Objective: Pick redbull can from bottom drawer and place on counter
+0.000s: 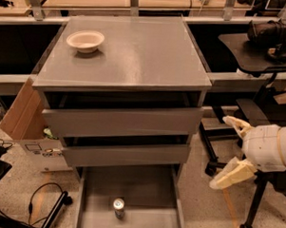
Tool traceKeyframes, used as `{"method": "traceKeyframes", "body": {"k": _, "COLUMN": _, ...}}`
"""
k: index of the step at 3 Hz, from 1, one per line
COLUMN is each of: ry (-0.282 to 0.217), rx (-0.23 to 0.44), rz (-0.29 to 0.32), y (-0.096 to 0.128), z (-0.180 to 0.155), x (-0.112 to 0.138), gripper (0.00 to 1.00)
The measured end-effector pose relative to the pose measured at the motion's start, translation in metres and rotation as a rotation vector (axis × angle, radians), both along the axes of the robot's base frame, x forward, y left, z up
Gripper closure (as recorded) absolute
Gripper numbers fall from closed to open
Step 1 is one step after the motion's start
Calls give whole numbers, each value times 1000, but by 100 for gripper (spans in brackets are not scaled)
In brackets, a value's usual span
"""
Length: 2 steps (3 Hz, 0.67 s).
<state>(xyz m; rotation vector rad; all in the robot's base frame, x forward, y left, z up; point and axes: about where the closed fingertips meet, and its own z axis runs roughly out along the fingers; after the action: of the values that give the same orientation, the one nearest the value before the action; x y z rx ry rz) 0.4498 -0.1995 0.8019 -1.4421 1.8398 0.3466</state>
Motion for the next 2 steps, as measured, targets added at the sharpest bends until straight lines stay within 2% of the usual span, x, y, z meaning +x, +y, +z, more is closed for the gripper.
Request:
{"method": "traceKeyframes", "body": {"k": 1, "ry": -73, "rx": 195, "rz": 54, "y": 19, "z": -35, "x": 16, "gripper": 0}}
{"method": "traceKeyframes", "body": {"k": 2, "ry": -100, "rx": 208, "rz": 109, "y": 24, "z": -55, "x": 17, "gripper": 0}}
